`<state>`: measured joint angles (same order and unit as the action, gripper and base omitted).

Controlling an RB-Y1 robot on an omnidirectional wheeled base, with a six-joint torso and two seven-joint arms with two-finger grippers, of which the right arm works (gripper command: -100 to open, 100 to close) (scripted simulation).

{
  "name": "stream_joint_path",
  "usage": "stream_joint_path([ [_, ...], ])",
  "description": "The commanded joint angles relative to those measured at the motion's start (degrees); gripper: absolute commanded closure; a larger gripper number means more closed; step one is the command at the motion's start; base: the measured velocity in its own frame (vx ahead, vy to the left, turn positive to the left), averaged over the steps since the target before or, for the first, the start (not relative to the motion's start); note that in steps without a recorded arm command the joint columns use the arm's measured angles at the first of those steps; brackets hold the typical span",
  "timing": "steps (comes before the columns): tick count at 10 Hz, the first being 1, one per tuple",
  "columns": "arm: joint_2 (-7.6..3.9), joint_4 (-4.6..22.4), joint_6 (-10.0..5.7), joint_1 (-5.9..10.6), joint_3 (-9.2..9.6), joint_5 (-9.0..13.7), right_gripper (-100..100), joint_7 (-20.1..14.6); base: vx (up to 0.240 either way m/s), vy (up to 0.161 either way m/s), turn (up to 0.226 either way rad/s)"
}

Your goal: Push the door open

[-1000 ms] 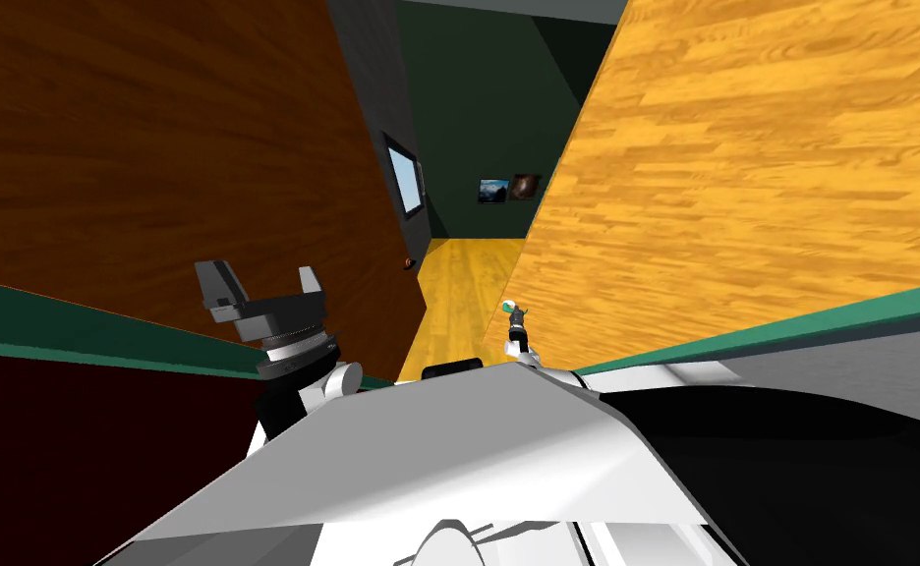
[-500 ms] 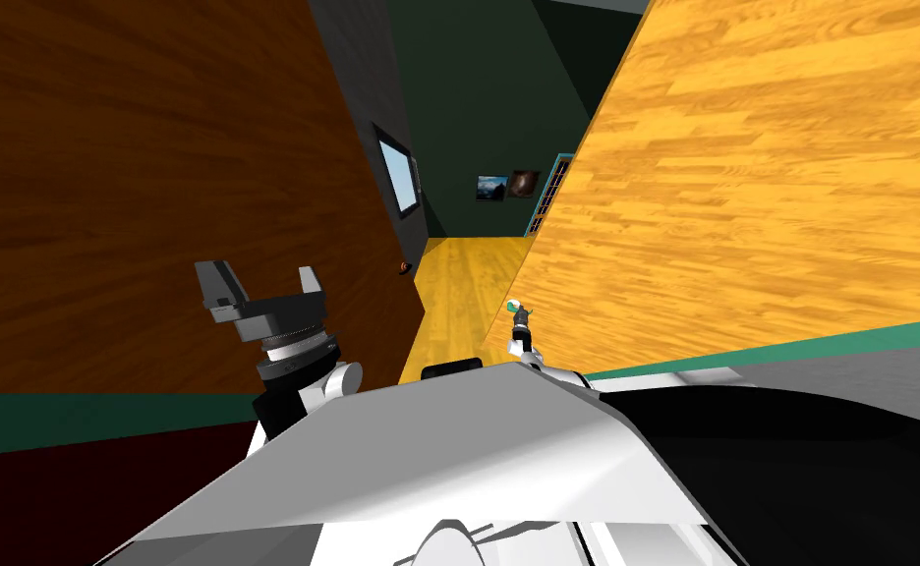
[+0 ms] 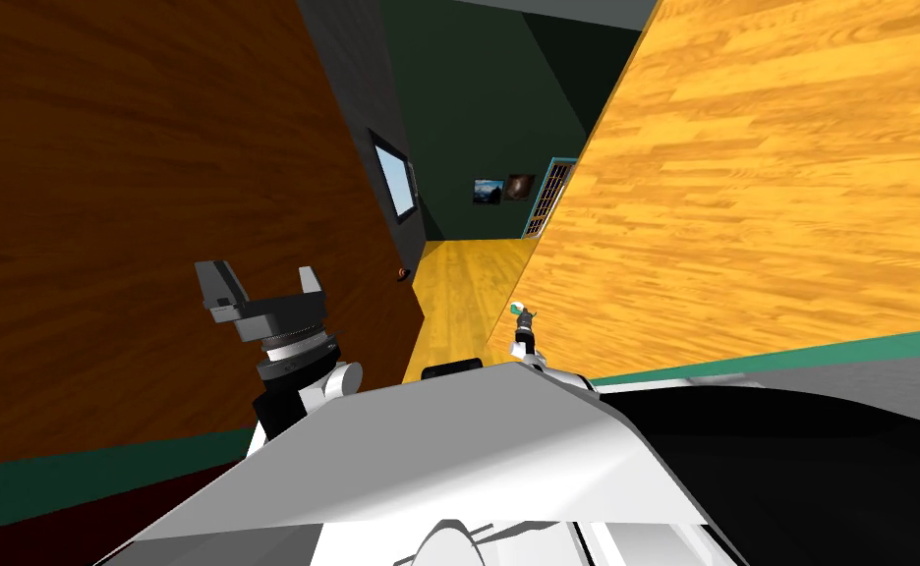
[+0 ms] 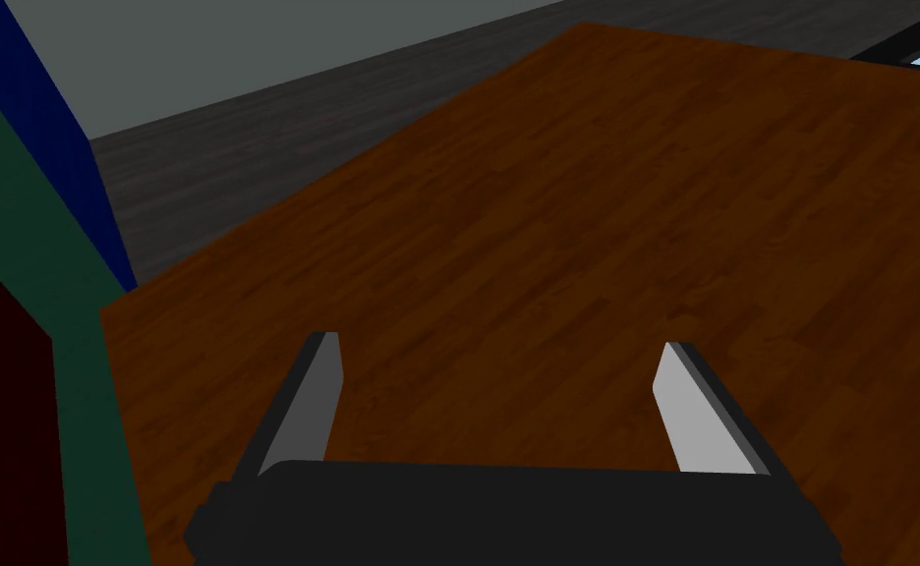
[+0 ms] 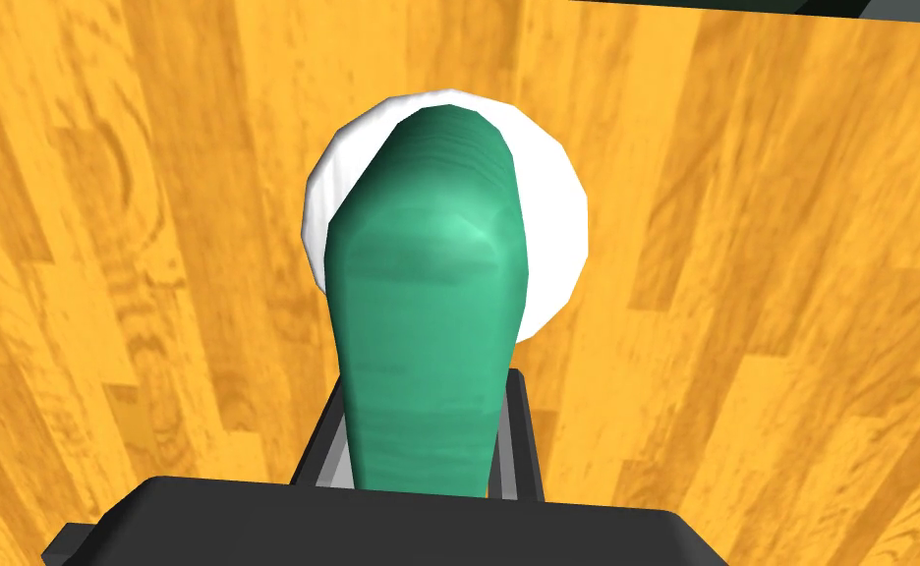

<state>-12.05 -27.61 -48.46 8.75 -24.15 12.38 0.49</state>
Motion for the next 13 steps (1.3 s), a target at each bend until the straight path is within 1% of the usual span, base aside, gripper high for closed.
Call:
stream_joint_path([
  [1, -0.39, 0.4, -0.36, 0.58, -0.78, 0.2, 100, 0.1, 0.164, 0.016, -0.05],
  [2, 0.03, -0.7, 0.3, -0.32, -0.54, 0.1, 100, 0.2, 0.073, -0.002, -0.029],
  [3, -0.26, -0.7, 0.25, -0.46, -1.45, 0.7, 100, 0.5, 0.127, -0.03, -0.038],
  [8, -0.75, -0.3, -0.03, -0.83, -3.83, 2.2, 100, 1.4, 0.195, -0.044, -0.036],
  [9, -0.75, -0.3, -0.03, -0.83, -3.83, 2.2, 100, 1.4, 0.135, -0.028, -0.016],
  [10, -0.97, 0.0, -0.16, -1.01, -4.96, 2.9, 100, 1.8, 0.166, -0.049, -0.049],
  [12, -1.03, 0.0, -0.2, -1.06, -5.25, 3.1, 100, 1.9, 0.158, -0.035, -0.032],
  [13, -1.28, 0.2, -0.34, -1.25, -6.48, 3.9, 100, 2.4, 0.196, -0.012, -0.045],
])
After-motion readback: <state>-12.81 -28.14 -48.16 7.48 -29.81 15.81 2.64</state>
